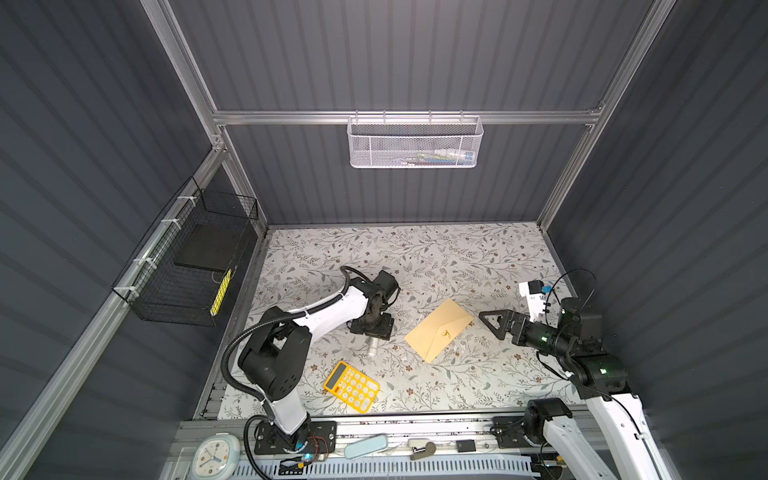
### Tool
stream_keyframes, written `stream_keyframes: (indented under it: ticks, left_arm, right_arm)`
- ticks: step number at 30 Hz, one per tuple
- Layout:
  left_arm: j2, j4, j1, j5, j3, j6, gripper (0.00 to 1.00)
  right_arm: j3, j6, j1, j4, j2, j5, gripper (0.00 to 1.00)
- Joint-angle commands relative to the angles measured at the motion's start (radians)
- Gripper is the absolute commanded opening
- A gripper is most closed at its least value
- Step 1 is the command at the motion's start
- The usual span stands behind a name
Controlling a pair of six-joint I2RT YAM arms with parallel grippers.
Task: Place the letter into the envelope and seal it
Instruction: 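Lift both grippers off the envelope and draw them back, then lower the left gripper over the white glue stick while the right gripper waits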
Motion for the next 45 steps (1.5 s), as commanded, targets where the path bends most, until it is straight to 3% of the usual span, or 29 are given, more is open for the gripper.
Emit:
stream_keyframes:
  ticks: [1,22,30,38,45]
  left_arm:
    - [0.021,-0.011,0.007,0.007,0.018,0.015,0.7]
    - [0.136,0.027,0.01,-0.029,0.036,0.0,0.46]
    - [0.116,0.067,0.01,-0.008,-0.018,-0.017,0.28]
    - [0.007,0.188,0.024,0.067,-0.073,-0.077,0.16]
    - [-0.188,0.392,0.027,0.09,-0.14,-0.186,0.07]
  right_arm:
    - [-0.026,0.014,0.002,0.034,-0.013,-0.041,0.99]
    - [-0.106,0.071,0.029,0.118,-0.026,-0.066,0.99]
    - [-0.118,0.091,0.037,0.157,-0.005,-0.067,0.99]
    - [-0.123,0.116,0.067,0.196,0.024,-0.054,0.99]
    - [-0.134,0.15,0.093,0.276,0.054,-0.041,0.99]
